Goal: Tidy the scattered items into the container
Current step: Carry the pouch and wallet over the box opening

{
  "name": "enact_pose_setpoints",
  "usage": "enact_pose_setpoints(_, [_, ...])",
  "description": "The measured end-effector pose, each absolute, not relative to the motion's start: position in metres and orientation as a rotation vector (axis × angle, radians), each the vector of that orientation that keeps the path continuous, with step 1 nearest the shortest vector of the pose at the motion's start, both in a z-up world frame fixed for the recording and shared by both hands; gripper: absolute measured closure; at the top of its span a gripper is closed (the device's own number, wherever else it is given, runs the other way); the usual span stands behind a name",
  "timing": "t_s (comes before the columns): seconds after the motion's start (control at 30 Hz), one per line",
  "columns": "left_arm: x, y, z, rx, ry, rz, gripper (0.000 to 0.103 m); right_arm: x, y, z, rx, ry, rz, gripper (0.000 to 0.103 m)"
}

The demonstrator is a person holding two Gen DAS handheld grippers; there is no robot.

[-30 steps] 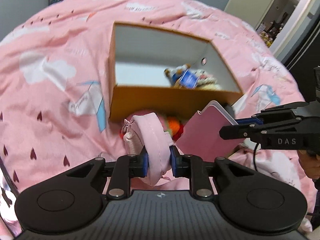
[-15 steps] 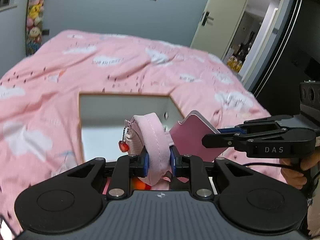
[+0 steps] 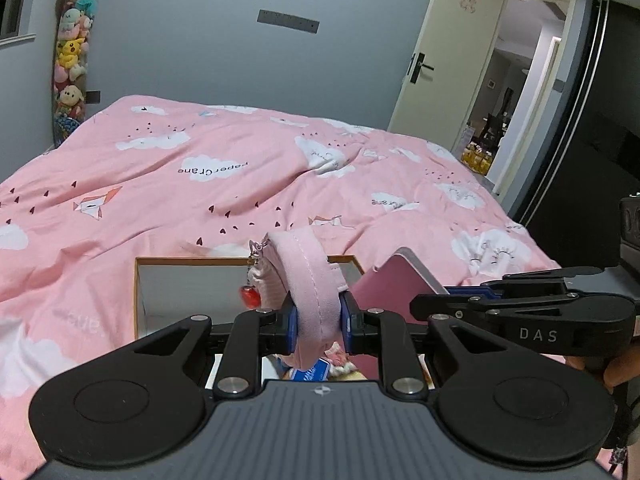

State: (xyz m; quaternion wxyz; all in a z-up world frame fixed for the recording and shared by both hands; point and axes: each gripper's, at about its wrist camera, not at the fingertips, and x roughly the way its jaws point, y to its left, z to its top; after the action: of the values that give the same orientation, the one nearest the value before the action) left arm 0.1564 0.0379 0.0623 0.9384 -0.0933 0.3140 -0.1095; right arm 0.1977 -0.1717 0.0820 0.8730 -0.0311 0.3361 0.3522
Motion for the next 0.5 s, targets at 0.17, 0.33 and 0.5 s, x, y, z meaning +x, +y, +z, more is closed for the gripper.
enact_pose_setpoints(0.17, [0.182,0.042,0.050,-0.205,0.652,-0.242,0.080,0.224,-0.168,0.072,-0.067,0.722,0.701,0.084])
enact_pose_setpoints(0.33, [0.214,0.045,0.037,-0.209,0.670,-0.256,0.080,0.250,-0.158,0.061,-0.080,0.739,0.670,0.084])
enact_pose_setpoints(0.5, [0.245,0.046,0.019,-0.216,0.715,-0.262,0.080,0.274,-0.147,0.049,-0.112,0.737,0.642,0.084])
